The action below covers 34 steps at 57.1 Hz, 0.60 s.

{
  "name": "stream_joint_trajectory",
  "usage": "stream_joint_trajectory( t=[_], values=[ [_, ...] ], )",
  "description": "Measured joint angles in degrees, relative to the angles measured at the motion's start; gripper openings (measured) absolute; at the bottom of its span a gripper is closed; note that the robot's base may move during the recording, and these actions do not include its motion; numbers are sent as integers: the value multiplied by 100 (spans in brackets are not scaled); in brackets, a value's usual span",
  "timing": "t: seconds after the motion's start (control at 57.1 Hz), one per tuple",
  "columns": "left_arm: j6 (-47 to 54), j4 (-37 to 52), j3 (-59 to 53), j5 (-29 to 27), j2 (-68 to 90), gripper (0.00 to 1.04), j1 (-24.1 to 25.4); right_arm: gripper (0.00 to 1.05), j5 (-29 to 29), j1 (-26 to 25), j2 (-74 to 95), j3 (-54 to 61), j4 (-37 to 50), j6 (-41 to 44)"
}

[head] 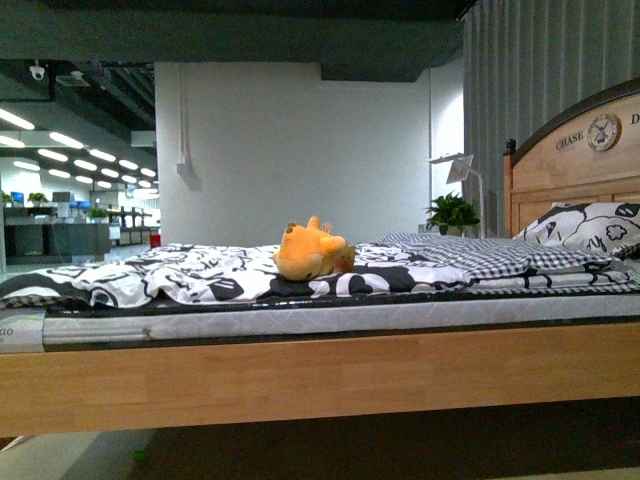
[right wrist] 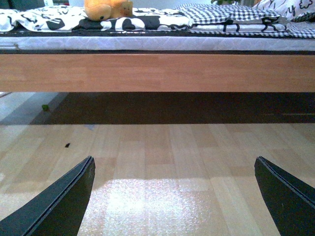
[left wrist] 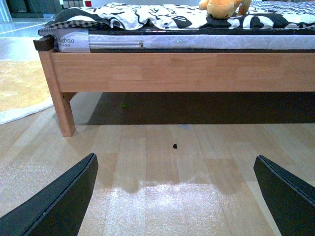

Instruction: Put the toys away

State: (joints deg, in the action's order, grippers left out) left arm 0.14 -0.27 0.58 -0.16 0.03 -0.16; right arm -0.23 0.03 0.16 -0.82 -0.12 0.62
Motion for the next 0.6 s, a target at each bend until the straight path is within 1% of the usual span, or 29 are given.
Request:
stream_joint_trajectory(
  t=[0.595],
  values=[
    [0,0,0,0,0,98,0,98,0,0,0,0,0,0]
  ],
)
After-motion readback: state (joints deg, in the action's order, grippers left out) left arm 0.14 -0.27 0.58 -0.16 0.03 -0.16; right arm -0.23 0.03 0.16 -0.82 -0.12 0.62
